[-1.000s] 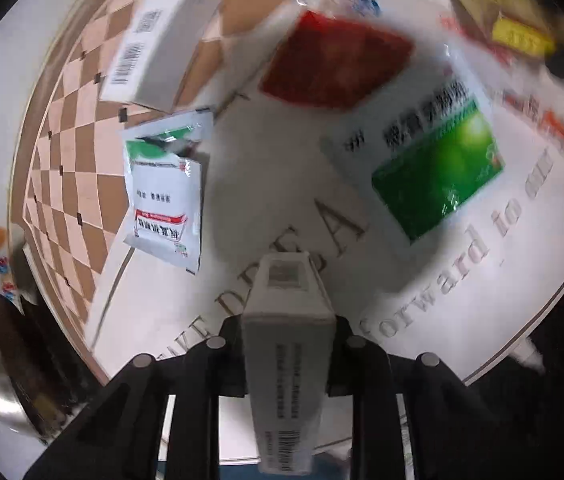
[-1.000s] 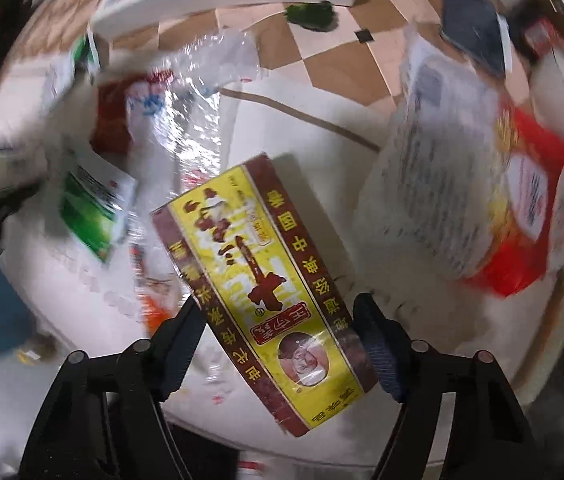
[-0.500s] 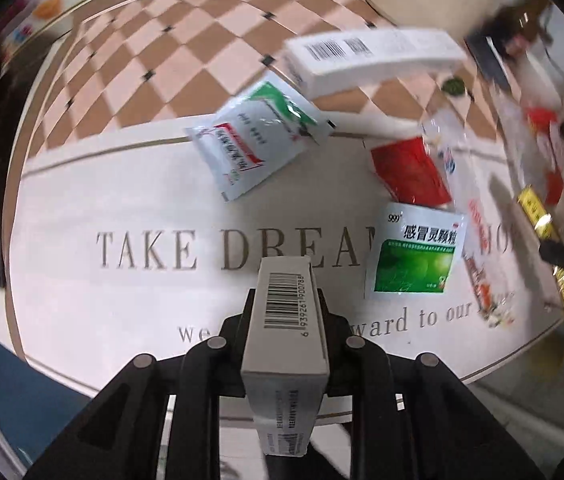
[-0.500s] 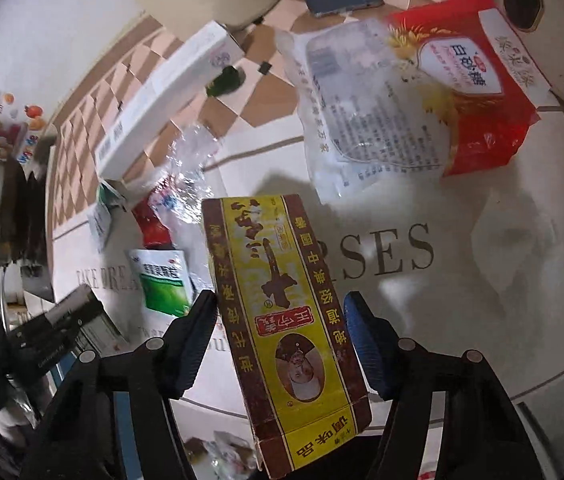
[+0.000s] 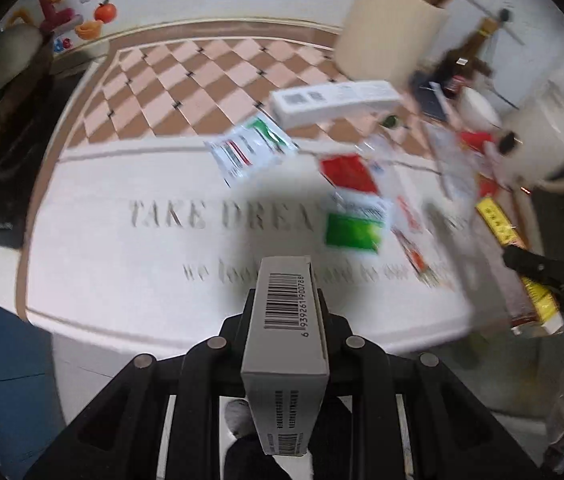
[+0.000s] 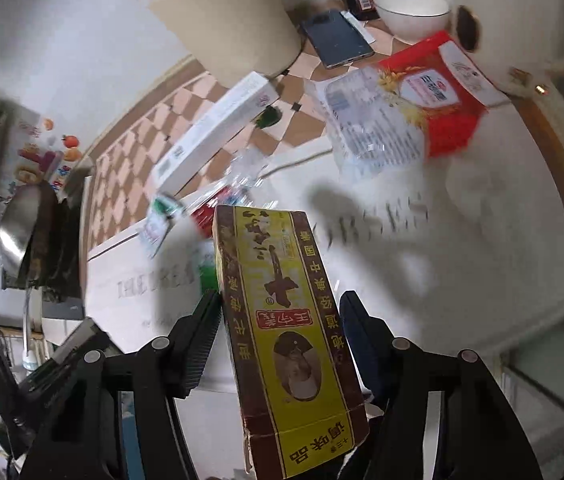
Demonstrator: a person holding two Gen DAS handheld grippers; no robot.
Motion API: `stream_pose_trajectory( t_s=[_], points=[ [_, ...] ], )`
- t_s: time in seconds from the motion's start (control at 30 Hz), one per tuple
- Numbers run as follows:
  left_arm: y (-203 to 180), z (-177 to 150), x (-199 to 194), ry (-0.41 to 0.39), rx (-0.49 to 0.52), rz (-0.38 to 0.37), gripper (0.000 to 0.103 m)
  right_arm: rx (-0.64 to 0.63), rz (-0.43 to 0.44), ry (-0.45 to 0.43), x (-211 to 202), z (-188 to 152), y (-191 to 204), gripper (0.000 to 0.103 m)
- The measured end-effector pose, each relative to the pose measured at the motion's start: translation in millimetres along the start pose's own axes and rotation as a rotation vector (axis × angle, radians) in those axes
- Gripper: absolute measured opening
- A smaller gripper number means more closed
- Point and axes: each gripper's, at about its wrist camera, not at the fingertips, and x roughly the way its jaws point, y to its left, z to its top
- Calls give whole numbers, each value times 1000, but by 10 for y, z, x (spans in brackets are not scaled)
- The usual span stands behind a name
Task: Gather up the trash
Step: 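Carry both boxes down to the grey bin and open both grippers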
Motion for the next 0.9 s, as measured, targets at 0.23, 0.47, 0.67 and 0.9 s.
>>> stream_pose_trajectory(
  t_s=[0.23, 0.47, 0.67, 0.9],
  points=[
    [151, -865, 323, 131, 15, -140, 20, 58, -1, -35, -265, -1391, -80, 63],
    [388, -1729, 1723, 388, -27, -145, 20, 237, -49, 156, 696, -2703, -817, 63],
    [579, -2296, 3412, 556, -68, -160, 21, 346, -62, 312, 2187, -3517, -1604, 63],
    [838, -2613, 4483, 581, -49, -107, 79, 407, -11, 441, 3783, -3987, -2252, 80]
  ],
)
